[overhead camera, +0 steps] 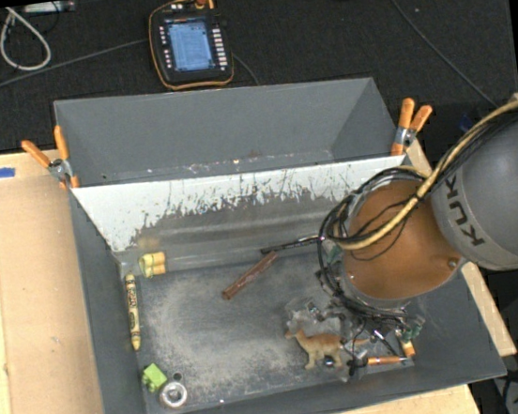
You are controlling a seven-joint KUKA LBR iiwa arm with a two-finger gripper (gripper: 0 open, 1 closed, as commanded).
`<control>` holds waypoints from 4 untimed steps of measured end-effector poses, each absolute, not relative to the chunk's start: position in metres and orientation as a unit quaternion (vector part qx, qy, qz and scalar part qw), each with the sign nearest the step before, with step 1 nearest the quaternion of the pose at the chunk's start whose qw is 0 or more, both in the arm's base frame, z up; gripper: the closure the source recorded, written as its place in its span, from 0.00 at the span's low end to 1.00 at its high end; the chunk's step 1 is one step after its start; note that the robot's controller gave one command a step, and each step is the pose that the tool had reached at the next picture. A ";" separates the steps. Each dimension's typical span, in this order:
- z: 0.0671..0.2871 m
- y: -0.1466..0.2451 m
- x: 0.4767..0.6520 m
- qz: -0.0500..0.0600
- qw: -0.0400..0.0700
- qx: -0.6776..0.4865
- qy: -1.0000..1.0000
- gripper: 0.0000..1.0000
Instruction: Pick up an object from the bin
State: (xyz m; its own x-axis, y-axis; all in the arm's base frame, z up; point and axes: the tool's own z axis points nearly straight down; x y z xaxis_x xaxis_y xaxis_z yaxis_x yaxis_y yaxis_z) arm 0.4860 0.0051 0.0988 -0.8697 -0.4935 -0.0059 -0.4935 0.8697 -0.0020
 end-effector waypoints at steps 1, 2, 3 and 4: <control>0.070 -0.023 0.498 0.001 0.000 -0.163 0.987 0.00; 0.069 0.016 0.491 0.001 0.002 -0.404 0.915 1.00; 0.069 0.016 0.491 0.001 0.002 -0.404 0.915 1.00; 0.080 0.016 0.489 0.003 -0.001 -0.403 0.915 1.00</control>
Offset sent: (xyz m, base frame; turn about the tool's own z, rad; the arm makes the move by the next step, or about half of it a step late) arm 0.0059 0.0100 -0.0288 -0.3190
